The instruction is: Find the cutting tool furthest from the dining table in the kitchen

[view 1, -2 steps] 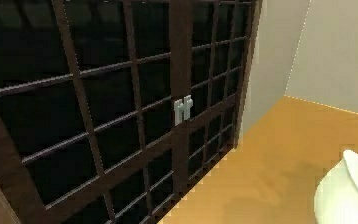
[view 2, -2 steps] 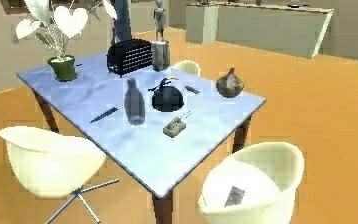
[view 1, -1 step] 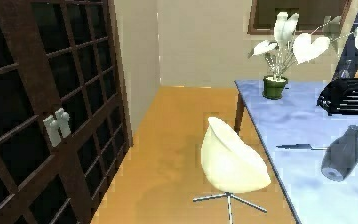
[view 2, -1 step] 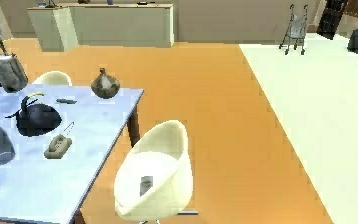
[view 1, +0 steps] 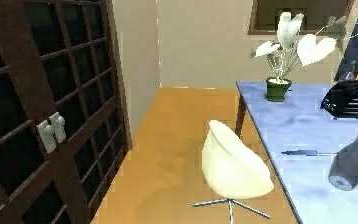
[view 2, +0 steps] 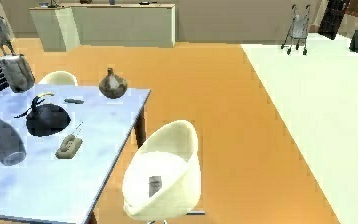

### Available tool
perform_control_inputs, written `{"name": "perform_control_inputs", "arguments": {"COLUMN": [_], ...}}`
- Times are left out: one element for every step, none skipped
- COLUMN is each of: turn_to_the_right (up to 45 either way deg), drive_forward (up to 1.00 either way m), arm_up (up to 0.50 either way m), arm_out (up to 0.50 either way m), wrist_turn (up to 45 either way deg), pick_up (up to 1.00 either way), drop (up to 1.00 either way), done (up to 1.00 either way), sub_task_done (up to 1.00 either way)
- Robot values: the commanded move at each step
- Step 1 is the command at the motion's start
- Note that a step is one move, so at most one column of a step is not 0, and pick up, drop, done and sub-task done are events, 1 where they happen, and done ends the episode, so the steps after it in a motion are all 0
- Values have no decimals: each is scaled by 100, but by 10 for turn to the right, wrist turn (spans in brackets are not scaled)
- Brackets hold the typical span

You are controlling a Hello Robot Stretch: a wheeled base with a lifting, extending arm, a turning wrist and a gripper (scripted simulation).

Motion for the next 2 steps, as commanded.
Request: {"name": "perform_control_inputs", "arguments": {"turn_to_the_right": [450, 450], "drive_forward": [0, 0], "arm_up": [0, 0], "arm_out": [0, 0], "wrist_turn": [0, 0], "pick_up": [0, 0], "drop": [0, 0], "done": [0, 0], "sub_task_done": [0, 0]}}
